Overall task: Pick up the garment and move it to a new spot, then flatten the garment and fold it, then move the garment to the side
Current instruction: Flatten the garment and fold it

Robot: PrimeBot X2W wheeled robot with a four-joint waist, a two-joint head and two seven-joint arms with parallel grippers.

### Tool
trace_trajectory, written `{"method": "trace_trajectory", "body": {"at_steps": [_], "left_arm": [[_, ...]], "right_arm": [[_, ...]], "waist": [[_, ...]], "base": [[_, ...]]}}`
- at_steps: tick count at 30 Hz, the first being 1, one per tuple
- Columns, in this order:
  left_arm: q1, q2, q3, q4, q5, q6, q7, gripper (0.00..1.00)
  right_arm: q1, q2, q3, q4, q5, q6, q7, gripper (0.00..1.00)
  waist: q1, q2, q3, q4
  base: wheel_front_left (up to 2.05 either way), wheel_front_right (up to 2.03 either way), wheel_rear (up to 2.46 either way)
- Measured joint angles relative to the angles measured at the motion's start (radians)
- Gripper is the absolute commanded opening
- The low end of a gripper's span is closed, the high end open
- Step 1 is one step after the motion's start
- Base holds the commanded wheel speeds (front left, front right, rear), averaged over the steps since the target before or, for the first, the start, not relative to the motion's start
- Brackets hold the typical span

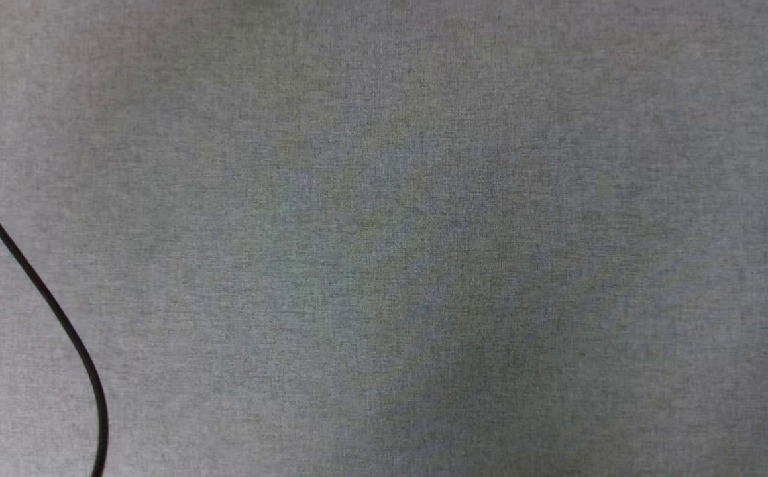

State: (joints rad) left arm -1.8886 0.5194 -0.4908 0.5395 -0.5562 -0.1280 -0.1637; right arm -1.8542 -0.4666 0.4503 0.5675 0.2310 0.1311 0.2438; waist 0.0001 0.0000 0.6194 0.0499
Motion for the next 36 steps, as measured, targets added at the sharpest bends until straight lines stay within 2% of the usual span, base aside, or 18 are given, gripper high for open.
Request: {"method": "trace_trajectory", "body": {"at_steps": [6, 14, 21, 26, 36], "left_arm": [[0.074, -0.001, -0.063, 0.061, -0.054, -0.001, -0.044, 0.00], [0.270, 0.013, -0.119, 0.086, -0.133, -0.001, -0.088, 0.00], [0.551, 0.029, -0.105, -0.013, -0.158, 0.001, -0.096, 0.00], [0.833, 0.028, -0.058, -0.153, -0.133, 0.052, -0.098, 0.00], [1.325, 0.032, -0.060, -0.336, -0.115, 0.134, -0.099, 0.00]], "right_arm": [[0.066, 0.030, 0.039, 0.096, 0.035, 0.000, -0.073, 0.00], [0.228, 0.087, 0.097, 0.181, 0.093, 0.000, -0.181, 0.00], [0.449, 0.096, 0.139, 0.197, 0.159, 0.000, -0.271, 0.00], [0.632, 0.065, 0.184, 0.144, 0.199, 0.000, -0.288, 0.00], [1.012, -0.052, 0.219, -0.015, 0.278, 0.000, -0.257, 0.00]], "waist": [[0.0000, 0.0000, 0.026, -0.002], [0.0000, 0.0000, 0.016, -0.017], [-0.0001, 0.0000, -0.048, -0.022], [-0.0001, 0.0000, -0.118, -0.021], [-0.0002, 0.0000, -0.289, -0.005]], "base": [[0.00, 0.00, 0.00], [0.00, 0.00, 0.00], [0.00, 0.00, 0.00], [0.00, 0.00, 0.00], [0.00, 0.00, 0.00]]}}
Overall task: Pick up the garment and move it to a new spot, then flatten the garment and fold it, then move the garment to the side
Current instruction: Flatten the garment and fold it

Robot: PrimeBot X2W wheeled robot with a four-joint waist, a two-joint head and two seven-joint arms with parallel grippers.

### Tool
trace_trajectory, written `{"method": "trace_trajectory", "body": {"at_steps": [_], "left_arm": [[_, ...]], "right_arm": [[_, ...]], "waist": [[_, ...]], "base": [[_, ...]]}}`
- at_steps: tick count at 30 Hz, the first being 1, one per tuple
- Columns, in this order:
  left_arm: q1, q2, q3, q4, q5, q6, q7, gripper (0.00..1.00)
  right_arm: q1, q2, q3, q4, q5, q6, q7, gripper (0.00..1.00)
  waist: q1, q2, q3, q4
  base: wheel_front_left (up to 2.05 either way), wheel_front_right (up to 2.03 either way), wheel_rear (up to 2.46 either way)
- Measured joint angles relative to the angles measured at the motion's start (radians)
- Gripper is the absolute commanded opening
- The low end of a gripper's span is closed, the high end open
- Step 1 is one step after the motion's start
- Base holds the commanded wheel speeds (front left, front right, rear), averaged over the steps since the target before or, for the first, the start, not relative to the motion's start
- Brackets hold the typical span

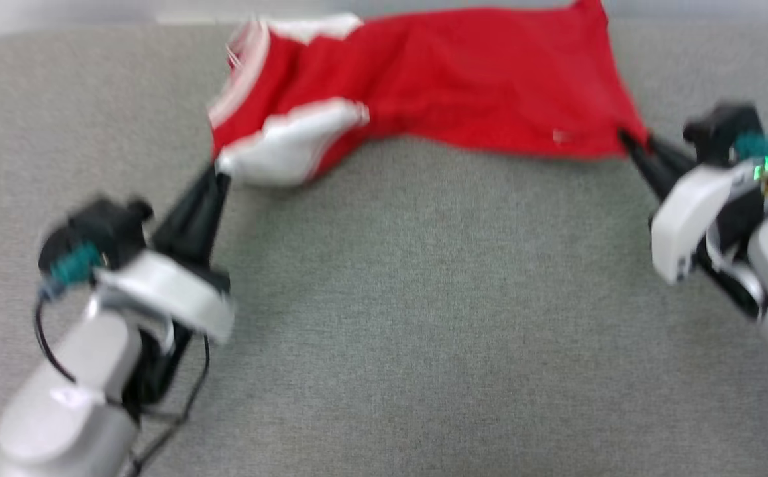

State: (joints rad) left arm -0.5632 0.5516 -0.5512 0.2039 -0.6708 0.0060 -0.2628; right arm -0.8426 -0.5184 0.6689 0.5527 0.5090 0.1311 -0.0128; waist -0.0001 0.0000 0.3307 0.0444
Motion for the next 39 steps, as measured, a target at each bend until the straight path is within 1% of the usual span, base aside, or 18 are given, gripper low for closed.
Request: {"method": "trace_trajectory", "body": {"at_steps": [7, 12, 15, 19, 22, 24, 30, 33, 37, 39], "left_arm": [[0.281, 0.015, -0.024, -0.068, -0.030, 0.050, 0.000, 0.00], [0.444, 0.022, -0.032, -0.114, -0.070, 0.094, 0.000, 0.00], [0.535, 0.020, -0.033, -0.140, -0.092, 0.126, 0.000, 0.00], [0.622, 0.035, -0.036, -0.165, -0.106, 0.155, 0.000, 0.00], [0.676, 0.044, -0.038, -0.190, -0.121, 0.170, 0.007, 0.00], [0.697, 0.058, -0.048, -0.199, -0.126, 0.172, 0.024, 0.00], [0.775, 0.080, -0.057, -0.237, -0.165, 0.195, 0.068, 0.00], [0.809, 0.105, -0.062, -0.259, -0.175, 0.201, 0.090, 0.00], [0.813, 0.104, -0.063, -0.281, -0.177, 0.204, 0.092, 0.00], [0.800, 0.105, -0.065, -0.279, -0.161, 0.205, 0.091, 0.00]], "right_arm": [[0.261, -0.050, -0.048, -0.111, 0.026, 0.000, 0.022, 0.00], [0.442, -0.084, -0.100, -0.196, 0.026, 0.000, 0.045, 0.00], [0.554, -0.094, -0.134, -0.251, 0.020, 0.000, 0.065, 0.00], [0.690, -0.093, -0.213, -0.316, 0.011, 0.000, 0.089, 0.00], [0.784, -0.093, -0.245, -0.368, -0.008, 0.000, 0.117, 0.00], [0.829, -0.093, -0.276, -0.393, -0.009, 0.000, 0.131, 0.00], [0.952, -0.089, -0.334, -0.441, -0.019, 0.000, 0.165, 0.00], [0.988, -0.084, -0.362, -0.455, -0.019, 0.000, 0.183, 0.00], [1.014, -0.072, -0.385, -0.470, -0.017, 0.000, 0.201, 0.00], [1.014, -0.067, -0.392, -0.478, -0.017, 0.000, 0.209, 0.00]], "waist": [[-0.0002, 0.0000, -0.116, 0.009], [-0.0002, 0.0000, -0.191, 0.015], [-0.0003, 0.0000, -0.230, 0.018], [-0.0002, 0.0000, -0.272, 0.023], [-0.0003, 0.0000, -0.298, 0.025], [-0.0002, 0.0000, -0.310, 0.027], [-0.0002, 0.0000, -0.342, 0.029], [-0.0001, 0.0000, -0.343, 0.033], [0.0000, 0.0000, -0.339, 0.038], [0.0000, 0.0000, -0.336, 0.037]], "base": [[0.00, 0.00, 0.00], [0.00, 0.00, 0.00], [0.00, 0.00, 0.00], [0.00, 0.00, 0.00], [0.00, 0.00, 0.00], [0.00, 0.00, 0.00], [0.00, 0.00, 0.00], [0.00, 0.00, 0.00], [0.00, 0.00, 0.00], [0.00, 0.00, 0.00]]}}
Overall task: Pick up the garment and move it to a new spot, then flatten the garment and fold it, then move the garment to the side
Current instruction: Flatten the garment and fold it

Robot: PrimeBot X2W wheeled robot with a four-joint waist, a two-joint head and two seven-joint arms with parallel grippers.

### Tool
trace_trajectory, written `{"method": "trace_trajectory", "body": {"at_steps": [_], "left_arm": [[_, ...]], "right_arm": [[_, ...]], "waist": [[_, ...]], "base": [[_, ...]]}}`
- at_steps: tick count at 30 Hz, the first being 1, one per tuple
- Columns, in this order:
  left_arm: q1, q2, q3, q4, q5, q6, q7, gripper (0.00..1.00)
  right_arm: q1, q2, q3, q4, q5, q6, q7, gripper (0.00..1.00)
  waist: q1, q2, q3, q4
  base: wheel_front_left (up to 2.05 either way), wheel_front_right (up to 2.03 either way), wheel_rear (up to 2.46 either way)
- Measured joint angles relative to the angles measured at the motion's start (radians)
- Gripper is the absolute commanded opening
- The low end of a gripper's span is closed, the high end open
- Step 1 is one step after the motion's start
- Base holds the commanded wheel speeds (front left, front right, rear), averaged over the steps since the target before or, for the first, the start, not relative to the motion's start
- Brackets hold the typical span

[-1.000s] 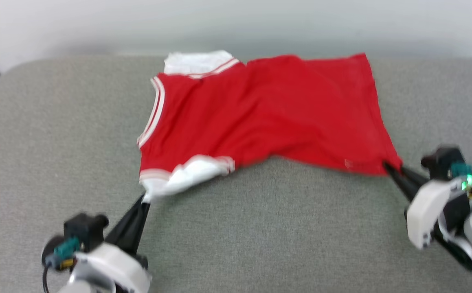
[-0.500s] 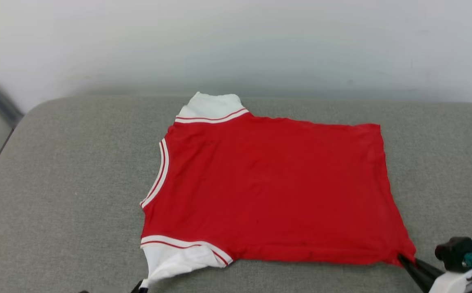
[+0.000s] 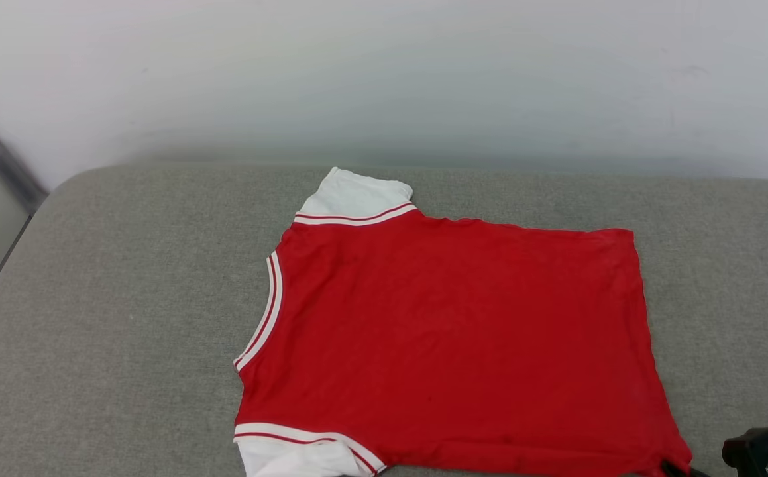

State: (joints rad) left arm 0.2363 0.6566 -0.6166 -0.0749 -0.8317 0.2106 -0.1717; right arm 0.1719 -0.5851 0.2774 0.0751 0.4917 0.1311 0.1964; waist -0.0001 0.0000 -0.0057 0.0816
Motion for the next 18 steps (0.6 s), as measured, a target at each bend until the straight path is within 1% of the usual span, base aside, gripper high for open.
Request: {"method": "trace_trajectory", "body": {"at_steps": [4, 7, 13, 18], "left_arm": [[-0.090, 0.005, -0.003, 0.005, 0.054, -0.017, -0.007, 0.00], [-0.177, 0.014, 0.000, 0.015, 0.090, -0.035, -0.002, 0.00], [-0.376, 0.011, 0.017, 0.036, 0.117, -0.091, 0.033, 0.00], [-0.518, 0.007, 0.034, 0.094, 0.136, -0.135, 0.042, 0.00]], "right_arm": [[-0.015, 0.006, -0.010, -0.017, 0.001, 0.000, 0.016, 0.00], [-0.066, 0.007, -0.026, -0.036, 0.001, 0.000, 0.016, 0.00], [-0.172, 0.007, -0.032, -0.061, 0.000, 0.000, 0.034, 0.00], [-0.261, 0.007, -0.038, -0.067, 0.002, 0.000, 0.042, 0.00]], "waist": [[0.0000, 0.0000, 0.011, -0.001], [0.0001, 0.0000, 0.029, -0.004], [0.0002, 0.0000, 0.088, -0.013], [0.0003, 0.0000, 0.153, -0.025]], "base": [[0.00, 0.00, 0.00], [0.00, 0.00, 0.00], [0.00, 0.00, 0.00], [0.00, 0.00, 0.00]]}}
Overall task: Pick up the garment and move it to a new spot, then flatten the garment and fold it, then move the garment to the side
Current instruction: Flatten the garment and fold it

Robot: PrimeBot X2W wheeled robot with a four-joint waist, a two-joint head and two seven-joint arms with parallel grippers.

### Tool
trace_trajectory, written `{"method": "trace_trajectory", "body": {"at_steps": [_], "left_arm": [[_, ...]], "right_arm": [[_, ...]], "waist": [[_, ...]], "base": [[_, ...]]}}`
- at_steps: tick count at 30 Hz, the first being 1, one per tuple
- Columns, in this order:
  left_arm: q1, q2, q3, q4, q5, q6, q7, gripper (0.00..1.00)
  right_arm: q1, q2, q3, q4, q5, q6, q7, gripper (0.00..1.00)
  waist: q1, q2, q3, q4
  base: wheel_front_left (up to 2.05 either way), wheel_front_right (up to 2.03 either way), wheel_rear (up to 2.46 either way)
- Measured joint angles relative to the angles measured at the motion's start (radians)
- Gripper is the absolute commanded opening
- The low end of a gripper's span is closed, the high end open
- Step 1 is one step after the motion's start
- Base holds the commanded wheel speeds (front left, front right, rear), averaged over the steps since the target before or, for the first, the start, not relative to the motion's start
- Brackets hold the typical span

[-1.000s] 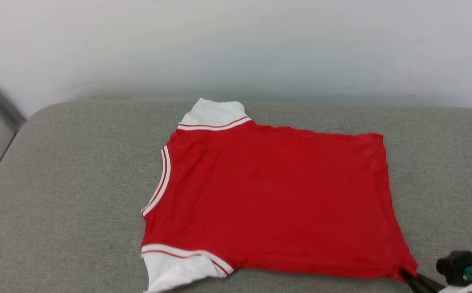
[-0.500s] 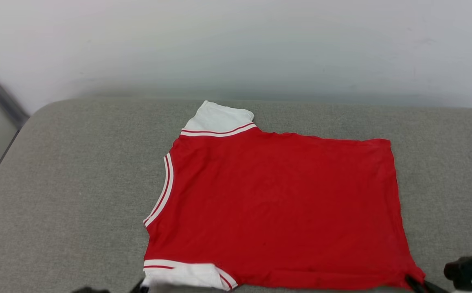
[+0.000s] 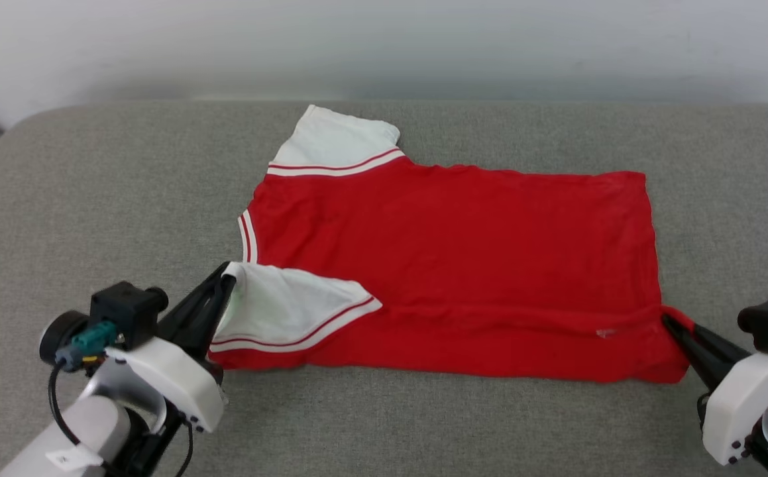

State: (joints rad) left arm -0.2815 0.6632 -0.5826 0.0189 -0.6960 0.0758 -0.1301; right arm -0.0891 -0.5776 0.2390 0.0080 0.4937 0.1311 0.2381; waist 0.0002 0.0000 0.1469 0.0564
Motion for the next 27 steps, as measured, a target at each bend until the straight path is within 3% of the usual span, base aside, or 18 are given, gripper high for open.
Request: {"method": "trace_trajectory", "body": {"at_steps": [17, 27], "left_arm": [[-0.255, -0.084, -0.013, 0.370, -0.004, -0.122, -0.002, 0.00], [-0.326, -0.159, -0.049, 0.596, -0.026, -0.182, -0.043, 0.00]], "right_arm": [[-0.204, 0.031, 0.065, 0.145, 0.008, 0.000, 0.027, 0.00], [-0.266, 0.031, 0.119, 0.218, 0.018, 0.000, 0.004, 0.00]], "waist": [[0.0000, 0.0000, 0.210, -0.030], [-0.0001, 0.0000, 0.241, -0.034]], "base": [[0.00, 0.00, 0.00], [0.00, 0.00, 0.00]]}}
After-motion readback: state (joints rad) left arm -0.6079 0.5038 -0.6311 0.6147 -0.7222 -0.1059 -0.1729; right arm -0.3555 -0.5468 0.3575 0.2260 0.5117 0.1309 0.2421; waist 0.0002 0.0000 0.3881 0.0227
